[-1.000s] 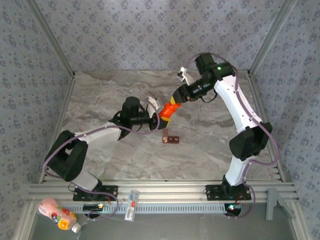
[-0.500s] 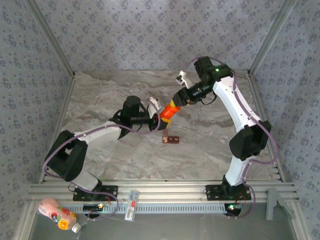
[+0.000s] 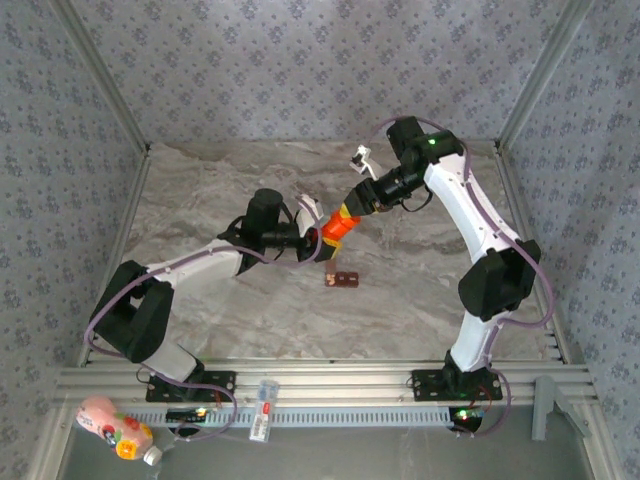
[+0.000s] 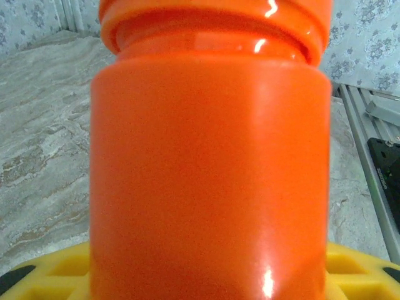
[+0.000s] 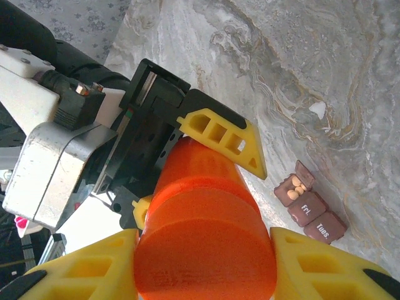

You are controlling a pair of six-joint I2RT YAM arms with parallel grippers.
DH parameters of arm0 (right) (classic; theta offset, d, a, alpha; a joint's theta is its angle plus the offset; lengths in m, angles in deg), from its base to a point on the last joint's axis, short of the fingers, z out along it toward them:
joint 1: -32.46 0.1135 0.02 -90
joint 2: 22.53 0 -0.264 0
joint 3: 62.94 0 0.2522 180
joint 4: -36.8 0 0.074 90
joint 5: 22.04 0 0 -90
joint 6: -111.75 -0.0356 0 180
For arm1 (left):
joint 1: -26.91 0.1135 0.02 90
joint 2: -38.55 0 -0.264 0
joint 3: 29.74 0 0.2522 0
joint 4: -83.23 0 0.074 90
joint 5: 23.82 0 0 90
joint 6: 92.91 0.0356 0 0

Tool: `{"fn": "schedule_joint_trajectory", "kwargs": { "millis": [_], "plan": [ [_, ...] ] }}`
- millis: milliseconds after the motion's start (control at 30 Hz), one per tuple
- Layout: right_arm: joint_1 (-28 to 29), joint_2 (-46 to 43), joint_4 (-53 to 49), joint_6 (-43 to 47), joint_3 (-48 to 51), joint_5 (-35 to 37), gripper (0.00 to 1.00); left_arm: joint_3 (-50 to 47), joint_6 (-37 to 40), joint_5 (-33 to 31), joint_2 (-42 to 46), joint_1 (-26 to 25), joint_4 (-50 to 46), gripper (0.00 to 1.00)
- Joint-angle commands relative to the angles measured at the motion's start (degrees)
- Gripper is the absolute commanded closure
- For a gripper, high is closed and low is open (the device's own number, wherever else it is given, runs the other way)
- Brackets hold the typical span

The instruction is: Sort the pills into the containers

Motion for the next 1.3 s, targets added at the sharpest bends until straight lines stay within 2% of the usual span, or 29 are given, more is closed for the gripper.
{"fn": "schedule_joint_trajectory", "kwargs": {
  "millis": [0,233,667,1267],
  "plan": [
    [1.6,1.8,-1.9,1.6,0.5,-2.3,0.68,4.6,2.6,3.7,-0.1,0.1,0.1,1.00],
    [1.9,2.8,-3.1,1.4,0.4,-2.9,0.68,7.2,4.5,4.5,-1.0,0.1,-4.1,1.00],
    [3.8,1.6,6.2,-11.3,4.2,-3.8,0.66,3.9,0.4,-2.0,-0.7,0.0,6.0,1.00],
    [3.5,-1.7,9.0,-15.7,3.0,-2.7,0.39,3.5,-0.6,-3.7,-0.9,-0.1,7.3,1.00]
  ]
}}
